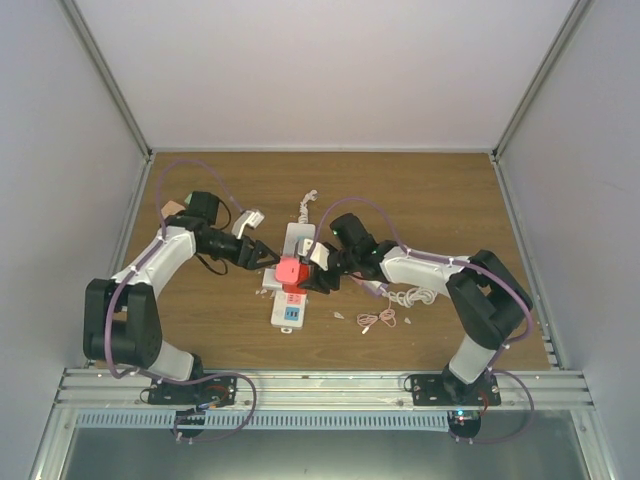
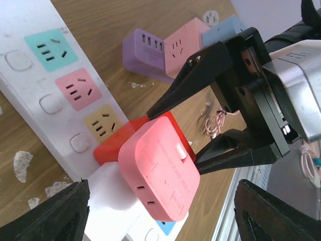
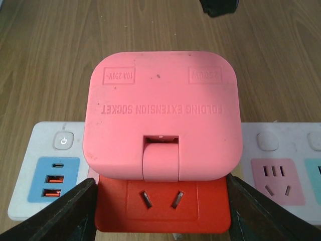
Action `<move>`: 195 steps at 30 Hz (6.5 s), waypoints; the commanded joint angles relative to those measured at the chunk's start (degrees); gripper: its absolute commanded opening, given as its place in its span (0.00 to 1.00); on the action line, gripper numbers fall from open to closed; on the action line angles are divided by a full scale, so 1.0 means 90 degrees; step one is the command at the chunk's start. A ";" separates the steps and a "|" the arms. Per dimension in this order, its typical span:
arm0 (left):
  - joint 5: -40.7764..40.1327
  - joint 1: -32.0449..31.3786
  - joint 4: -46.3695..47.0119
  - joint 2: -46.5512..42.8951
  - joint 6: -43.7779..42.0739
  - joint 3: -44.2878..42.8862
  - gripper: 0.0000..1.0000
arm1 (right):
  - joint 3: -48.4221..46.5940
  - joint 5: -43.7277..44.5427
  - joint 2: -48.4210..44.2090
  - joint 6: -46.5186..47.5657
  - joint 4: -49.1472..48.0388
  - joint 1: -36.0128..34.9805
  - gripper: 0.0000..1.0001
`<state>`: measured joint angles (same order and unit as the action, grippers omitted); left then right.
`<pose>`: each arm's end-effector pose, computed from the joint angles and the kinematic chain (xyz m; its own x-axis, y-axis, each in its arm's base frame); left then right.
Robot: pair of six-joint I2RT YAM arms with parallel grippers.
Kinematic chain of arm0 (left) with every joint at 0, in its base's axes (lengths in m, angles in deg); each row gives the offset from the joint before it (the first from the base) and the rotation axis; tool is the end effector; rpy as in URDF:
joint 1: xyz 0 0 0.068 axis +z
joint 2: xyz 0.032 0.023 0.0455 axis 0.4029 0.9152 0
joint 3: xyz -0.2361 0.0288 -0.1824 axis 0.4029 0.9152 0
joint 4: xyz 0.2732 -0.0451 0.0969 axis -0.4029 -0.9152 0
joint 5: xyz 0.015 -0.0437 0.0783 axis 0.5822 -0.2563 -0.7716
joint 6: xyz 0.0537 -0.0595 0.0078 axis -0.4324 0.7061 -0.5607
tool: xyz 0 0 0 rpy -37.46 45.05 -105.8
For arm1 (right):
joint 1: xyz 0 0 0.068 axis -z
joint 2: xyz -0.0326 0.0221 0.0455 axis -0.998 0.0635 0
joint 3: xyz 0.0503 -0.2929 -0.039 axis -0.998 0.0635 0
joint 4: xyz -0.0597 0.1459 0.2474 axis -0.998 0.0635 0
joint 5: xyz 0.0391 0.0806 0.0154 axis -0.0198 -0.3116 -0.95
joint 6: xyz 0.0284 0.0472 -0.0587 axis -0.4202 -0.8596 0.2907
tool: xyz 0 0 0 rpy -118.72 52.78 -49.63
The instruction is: Pull the plug off the socket
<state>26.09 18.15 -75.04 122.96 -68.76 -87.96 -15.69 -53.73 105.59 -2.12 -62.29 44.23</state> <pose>0.2974 -0.0859 0.2212 -0.8098 0.2436 -0.5337 0.5755 0.5069 -0.6418 0.2718 0.2962 0.1659 -0.1305 -0.5943 -0.7936 -0.9884 0.1410 0.0569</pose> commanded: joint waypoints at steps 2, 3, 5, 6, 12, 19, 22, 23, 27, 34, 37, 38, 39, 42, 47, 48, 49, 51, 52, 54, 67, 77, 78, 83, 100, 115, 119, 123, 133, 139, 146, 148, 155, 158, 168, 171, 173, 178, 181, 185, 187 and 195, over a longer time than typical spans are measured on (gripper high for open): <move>0.0026 -0.0250 0.0164 0.0167 0.0315 0.0009 0.79 | -0.0019 0.0098 0.0127 0.0050 -0.0324 -0.0210 0.67; -0.0024 -0.0305 0.0181 0.0176 0.0346 0.0013 0.79 | -0.0030 0.0114 0.0156 0.0043 -0.0307 -0.0232 0.68; -0.0114 -0.0414 0.0230 0.0188 0.0439 0.0032 0.79 | -0.0031 0.0111 0.0184 0.0003 -0.0311 -0.0241 0.68; -0.0149 -0.0458 0.0252 0.0188 0.0477 0.0041 0.79 | -0.0025 0.0129 0.0190 -0.0022 -0.0340 -0.0238 0.68; -0.0401 -0.0550 0.0350 0.0355 0.0680 0.0073 0.77 | -0.0123 0.0372 0.0303 -0.0246 -0.0495 -0.0249 0.65; -0.0408 -0.0588 0.0301 0.0402 0.0661 0.0051 0.68 | -0.0083 0.0736 0.0372 -0.0574 -0.0926 -0.0251 0.58; -0.0213 -0.0598 0.0256 0.0362 0.0611 0.0039 0.61 | -0.0096 0.0832 0.0401 -0.0675 -0.1020 -0.0258 0.57; -0.0155 -0.0601 0.0248 0.0329 0.0603 0.0036 0.58 | -0.0089 0.0869 0.0408 -0.0696 -0.1037 -0.0258 0.57; -0.0106 -0.0618 0.0265 0.0195 0.0610 0.0043 0.50 | -0.0068 0.0974 0.0429 -0.0806 -0.1147 -0.0265 0.57; -0.0197 -0.0649 0.0286 0.0227 0.0678 0.0043 0.41 | -0.0080 0.1025 0.0466 -0.0869 -0.1324 -0.0327 0.57; -0.0199 -0.0654 0.0306 0.0219 0.0712 0.0060 0.34 | -0.0107 0.1098 0.0511 -0.0868 -0.1315 -0.0348 0.57; -0.0206 -0.0649 0.0305 0.0217 0.0725 0.0063 0.31 | -0.0106 0.1132 0.0517 -0.0870 -0.1308 -0.0358 0.56; -0.0191 -0.0640 0.0309 0.0210 0.0749 0.0063 0.29 | -0.0094 0.1171 0.0527 -0.0864 -0.1297 -0.0358 0.55; -0.0022 -0.0603 0.0269 0.0188 0.0791 0.0049 0.24 | -0.0056 0.1287 0.0522 -0.0844 -0.1300 -0.0358 0.54; 0.0601 -0.0501 0.0141 0.0114 0.0885 0.0002 0.17 | -0.0037 0.1433 0.0516 -0.0870 -0.1305 -0.0360 0.50; 0.0718 -0.0482 0.0119 0.0098 0.0907 0.0013 0.15 | -0.0035 0.1459 0.0518 -0.0893 -0.1297 -0.0358 0.50; 0.0809 -0.0465 0.0111 0.0076 0.0926 0.0014 0.13 | -0.0031 0.1482 0.0518 -0.0904 -0.1295 -0.0361 0.49; 0.0961 -0.0397 0.0098 0.0044 0.0945 0.0024 0.09 | -0.0020 0.1522 0.0519 -0.0924 -0.1284 -0.0358 0.49; 0.1059 -0.0344 0.0087 0.0026 0.0948 0.0024 0.08 | -0.0015 0.1536 0.0518 -0.0927 -0.1285 -0.0363 0.48; 0.1232 -0.0243 0.0062 0.0013 0.0982 0.0024 0.06 | 0.0001 0.1563 0.0504 -0.0920 -0.1286 -0.0363 0.47; 0.1764 0.0302 0.0081 -0.0070 0.1100 0.0204 0.00 | 0.0044 0.1594 0.0431 -0.0940 -0.1266 -0.0358 0.47; 0.1620 0.0793 0.0003 -0.0364 0.0526 0.0218 0.00 | -0.0389 0.0876 -0.0204 -0.0842 -0.0933 -0.0291 0.77; 0.1742 0.0825 -0.0060 -0.0368 0.0374 0.0176 0.00 | -0.0520 0.0688 -0.0238 -0.0875 -0.0831 -0.0237 0.78; 0.2172 0.0942 -0.0154 -0.0437 -0.0084 -0.0131 0.00 | -0.1264 -0.0495 -0.0370 -0.0977 -0.0177 0.0177 0.79; 0.2125 0.0691 0.2041 -0.1630 0.0283 -0.0064 0.00 | -0.2136 -0.3934 -0.0419 -0.3267 0.0063 0.1165 0.53; 0.1923 -0.0080 0.2625 -0.1849 0.0636 0.0134 0.00 | -0.2128 -0.4167 -0.0360 -0.3894 -0.0416 0.0722 0.40; 0.2221 -0.0159 0.2522 -0.1806 0.0512 0.0122 0.00 | -0.2135 -0.4162 -0.0343 -0.3881 -0.0416 0.0716 0.38; 0.2192 -0.0188 0.2446 -0.1749 0.0463 0.0075 0.00 | -0.2098 -0.4204 -0.0386 -0.3832 -0.0579 0.0716 0.29; 0.1554 -0.0192 0.2023 -0.1625 0.0150 -0.0112 0.18 | -0.2047 -0.4224 -0.0461 -0.3716 -0.0475 0.0730 0.03; 0.1306 -0.0092 0.1256 -0.1419 -0.0336 -0.0437 0.43 | -0.2022 -0.4236 -0.0476 -0.3752 -0.0466 0.0781 0.01; 0.1636 -0.0036 0.1396 -0.1509 -0.0391 -0.0289 0.23 | -0.1899 -0.4523 -0.0427 -0.3888 -0.0630 0.0775 0.01; 0.1716 -0.0039 0.1579 -0.1499 -0.0291 -0.0195 0.12 | -0.1877 -0.4783 -0.0394 -0.3976 -0.0737 0.0749 0.01; 0.1950 -0.0050 0.1685 -0.1298 -0.0204 -0.0157 0.00 | -0.2024 -0.5084 -0.0324 -0.4046 -0.0806 0.0580 0.26; 0.1892 -0.0066 0.1897 -0.1293 0.0010 -0.0133 0.00 | -0.2140 -0.5113 -0.0243 -0.4095 -0.0812 0.0502 0.27; 0.1520 -0.0080 0.1624 -0.1113 -0.0252 -0.0193 0.00 | -0.2572 -0.5125 -0.0085 -0.3959 -0.0567 0.0465 0.56; 0.1641 0.0131 0.1612 -0.1076 -0.0311 -0.0231 0.00 | -0.2661 -0.4720 -0.0008 -0.4024 -0.0597 0.0810 0.74; 0.1745 0.0367 0.1594 -0.1002 -0.0332 -0.0311 0.00 | -0.2684 -0.4505 0.0026 -0.4073 -0.0619 0.1087 0.83; 0.1549 0.0992 0.1393 -0.0625 -0.0548 -0.0762 0.00 | -0.2690 -0.4037 -0.0024 -0.3719 -0.0400 0.1522 0.99; 0.1262 0.1327 0.1237 -0.0226 -0.0695 -0.1173 0.00 | -0.2659 -0.3828 -0.0061 -0.3316 -0.0066 0.1663 1.00; 0.0460 0.1704 0.1229 0.0520 -0.0651 -0.1697 0.00 | -0.2474 -0.3626 -0.0169 -0.2713 0.0304 0.1753 1.00; 0.0102 0.1812 0.1240 0.0898 -0.0642 -0.1924 0.00 | -0.2374 -0.3513 -0.0234 -0.2400 0.0520 0.1761 1.00; -0.1118 0.1904 0.1423 0.2410 -0.0351 -0.2890 0.02 | -0.2174 -0.3425 -0.0303 -0.2051 0.0760 0.1761 1.00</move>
<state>22.31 34.96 -64.13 140.27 -73.22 -109.99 -35.80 -85.23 104.44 -23.76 -57.24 59.70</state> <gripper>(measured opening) 0.159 0.995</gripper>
